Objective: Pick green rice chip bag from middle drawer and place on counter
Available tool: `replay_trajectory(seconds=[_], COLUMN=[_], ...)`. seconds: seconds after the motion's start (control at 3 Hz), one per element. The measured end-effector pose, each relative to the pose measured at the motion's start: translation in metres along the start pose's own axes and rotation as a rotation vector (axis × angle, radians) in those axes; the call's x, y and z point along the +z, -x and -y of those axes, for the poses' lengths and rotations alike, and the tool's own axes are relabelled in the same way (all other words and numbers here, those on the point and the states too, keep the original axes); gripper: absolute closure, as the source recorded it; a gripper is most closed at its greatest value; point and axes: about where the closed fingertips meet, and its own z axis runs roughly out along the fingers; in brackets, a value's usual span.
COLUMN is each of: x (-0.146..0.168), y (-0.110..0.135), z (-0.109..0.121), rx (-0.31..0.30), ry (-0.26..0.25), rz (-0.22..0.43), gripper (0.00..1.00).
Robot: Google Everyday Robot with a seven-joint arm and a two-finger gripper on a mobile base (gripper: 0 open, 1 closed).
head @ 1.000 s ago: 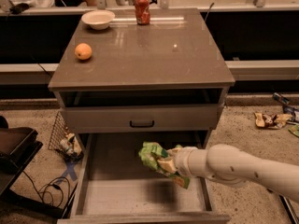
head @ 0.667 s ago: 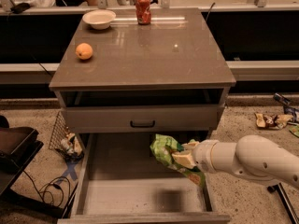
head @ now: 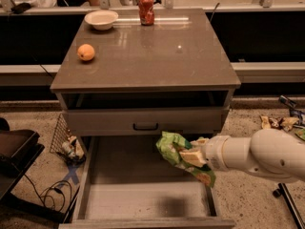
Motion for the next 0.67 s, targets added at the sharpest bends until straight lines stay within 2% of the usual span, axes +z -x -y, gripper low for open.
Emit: replay_trajectory(seconds=[0.33,0.67], x=[-0.055,-0.126], y=[0.055,0.156], z=[0.007,0.012], rx=[-0.002,-0.056], ry=[-0.034,-0.115], rz=[-0.013,-0.037], gripper=[1.0,1.0])
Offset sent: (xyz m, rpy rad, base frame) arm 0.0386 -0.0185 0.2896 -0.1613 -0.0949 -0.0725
